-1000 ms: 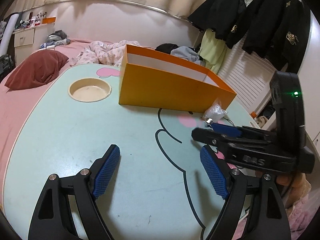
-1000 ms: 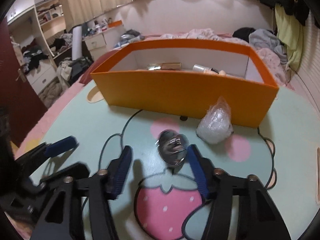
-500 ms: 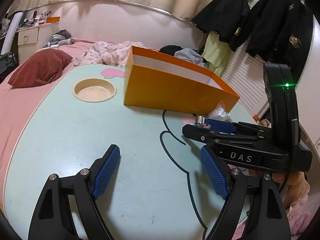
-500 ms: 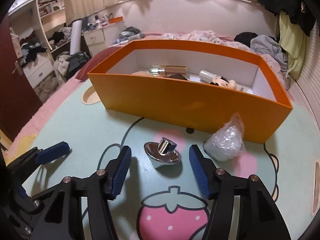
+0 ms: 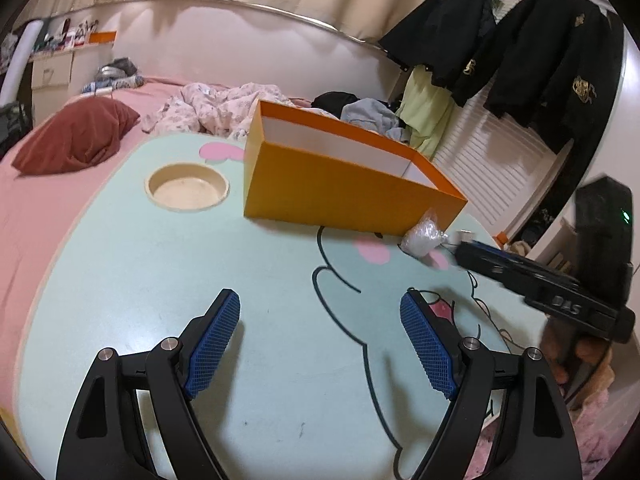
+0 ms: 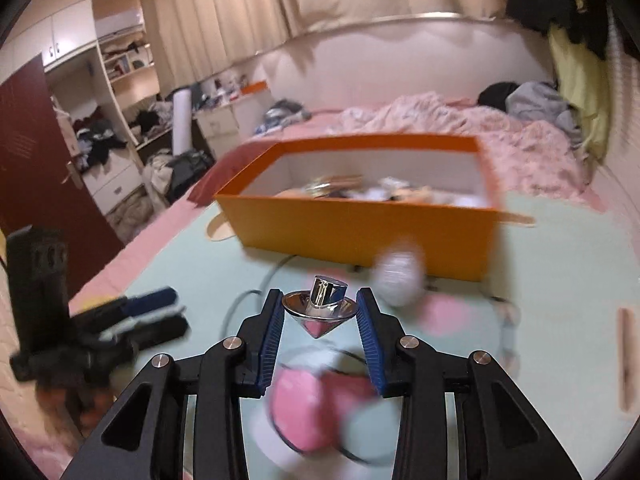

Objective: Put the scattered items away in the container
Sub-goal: 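Grasp the clear plastic-wrapped item with the left gripper while the right lifts the silver item, then carry both items over the box and open both grippers to drop them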

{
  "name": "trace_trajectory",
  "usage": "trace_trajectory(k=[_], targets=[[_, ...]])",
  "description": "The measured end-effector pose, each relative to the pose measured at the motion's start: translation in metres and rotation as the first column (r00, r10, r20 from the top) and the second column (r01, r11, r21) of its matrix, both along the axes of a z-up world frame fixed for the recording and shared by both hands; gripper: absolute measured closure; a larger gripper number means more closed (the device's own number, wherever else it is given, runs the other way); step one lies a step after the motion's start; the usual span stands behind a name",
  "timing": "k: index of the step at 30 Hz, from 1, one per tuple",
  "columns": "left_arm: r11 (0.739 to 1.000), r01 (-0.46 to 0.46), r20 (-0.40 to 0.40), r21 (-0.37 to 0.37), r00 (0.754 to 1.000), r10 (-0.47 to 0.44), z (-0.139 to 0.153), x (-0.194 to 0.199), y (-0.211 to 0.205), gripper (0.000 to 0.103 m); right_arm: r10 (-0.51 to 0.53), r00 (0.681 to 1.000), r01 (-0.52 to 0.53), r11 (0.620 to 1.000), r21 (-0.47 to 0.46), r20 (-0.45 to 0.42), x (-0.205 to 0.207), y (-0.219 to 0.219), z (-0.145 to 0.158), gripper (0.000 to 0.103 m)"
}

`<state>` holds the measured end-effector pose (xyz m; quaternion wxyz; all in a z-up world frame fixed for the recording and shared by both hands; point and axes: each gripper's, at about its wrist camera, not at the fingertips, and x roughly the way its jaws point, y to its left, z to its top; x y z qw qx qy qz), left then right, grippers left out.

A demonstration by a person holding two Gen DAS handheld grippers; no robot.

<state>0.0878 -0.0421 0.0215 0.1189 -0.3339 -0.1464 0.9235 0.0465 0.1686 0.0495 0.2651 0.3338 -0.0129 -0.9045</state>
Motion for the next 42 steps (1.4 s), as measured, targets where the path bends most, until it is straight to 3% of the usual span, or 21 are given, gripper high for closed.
trace_trajectory(k=[2, 4, 6, 8, 12, 19, 21, 22, 23, 25, 28, 33, 36, 38, 40, 42], targets=[[0.999, 0.01, -0.025, -0.046, 1.0, -0.011, 0.011, -0.001, 0.01, 0.021, -0.059, 0.998, 0.058, 0.998, -0.01, -0.026, 0.003, 0.027, 0.004, 0.067], [0.992, 0.079, -0.037, -0.101, 0.996, -0.083, 0.021, -0.008, 0.029, 0.021, -0.098, 0.995, 0.097, 0.994, -0.05, -0.018, -0.001, 0.047, 0.009, 0.067], [0.968, 0.191, 0.004, -0.162, 0.981, -0.193, 0.025, -0.025, 0.056, 0.021, -0.136, 0.991, 0.134, 0.986, -0.097, -0.01, -0.005, 0.064, 0.013, 0.067], [0.943, 0.244, 0.053, -0.226, 0.97, -0.239, 0.023, -0.045, 0.08, 0.021, -0.16, 0.987, 0.157, 0.981, -0.116, -0.019, -0.005, 0.073, 0.017, 0.067], [0.9, 0.227, 0.077, -0.372, 0.974, -0.214, 0.019, -0.08, 0.114, 0.021, -0.156, 0.987, 0.15, 0.982, -0.118, -0.039, 0.0, 0.08, 0.023, 0.067], [0.868, 0.292, 0.188, -0.401, 0.954, -0.235, 0.009, -0.116, 0.146, 0.021, -0.139, 0.99, 0.132, 0.978, -0.16, -0.037, 0.005, 0.087, 0.018, 0.067], [0.87, 0.32, 0.213, -0.376, 0.943, -0.255, 0.004, -0.122, 0.152, 0.021, -0.14, 0.99, 0.133, 0.978, -0.164, -0.034, 0.006, 0.089, 0.017, 0.067], [0.869, 0.336, 0.223, -0.363, 0.937, -0.269, 0.001, -0.123, 0.154, 0.029, -0.142, 0.989, 0.135, 0.977, -0.166, -0.032, 0.006, 0.09, 0.016, 0.067], [0.868, 0.347, 0.235, -0.355, 0.932, -0.276, -0.003, -0.123, 0.155, 0.05, -0.143, 0.989, 0.136, 0.976, -0.168, -0.031, 0.006, 0.091, 0.016, 0.067], [0.87, 0.348, 0.22, -0.35, 0.933, -0.284, -0.003, -0.12, 0.154, 0.075, -0.145, 0.989, 0.138, 0.976, -0.171, -0.027, 0.007, 0.091, 0.015, 0.067], [0.873, 0.372, 0.214, -0.315, 0.924, -0.316, 0.002, -0.115, 0.149, 0.075, -0.148, 0.989, 0.142, 0.975, -0.172, -0.025, 0.007, 0.09, 0.016, 0.067], [0.91, 0.325, 0.052, -0.257, 0.945, -0.322, 0.05, -0.083, 0.106, 0.075, -0.127, 0.991, 0.119, 0.98, -0.158, -0.044, 0.008, 0.083, 0.022, 0.067], [0.942, 0.248, -0.07, -0.227, 0.96, -0.27, 0.095, -0.074, 0.073, 0.075, -0.112, 0.991, 0.101, 0.984, -0.148, -0.069, 0.007, 0.072, 0.034, 0.067], [0.961, 0.149, -0.156, -0.233, 0.97, -0.188, 0.124, -0.077, 0.053, 0.075, -0.103, 0.99, 0.089, 0.986, -0.142, -0.099, 0.004, 0.06, 0.047, 0.067], [0.97, 0.085, -0.205, -0.227, 0.97, -0.133, 0.142, -0.086, 0.041, 0.075, -0.101, 0.987, 0.083, 0.987, -0.138, -0.125, -0.001, 0.044, 0.061, 0.067], [0.974, 0.063, -0.206, -0.217, 0.972, -0.109, 0.148, -0.103, 0.033, 0.075, -0.089, 0.987, 0.073, 0.99, -0.118, -0.133, -0.015, 0.025, 0.074, 0.067]])
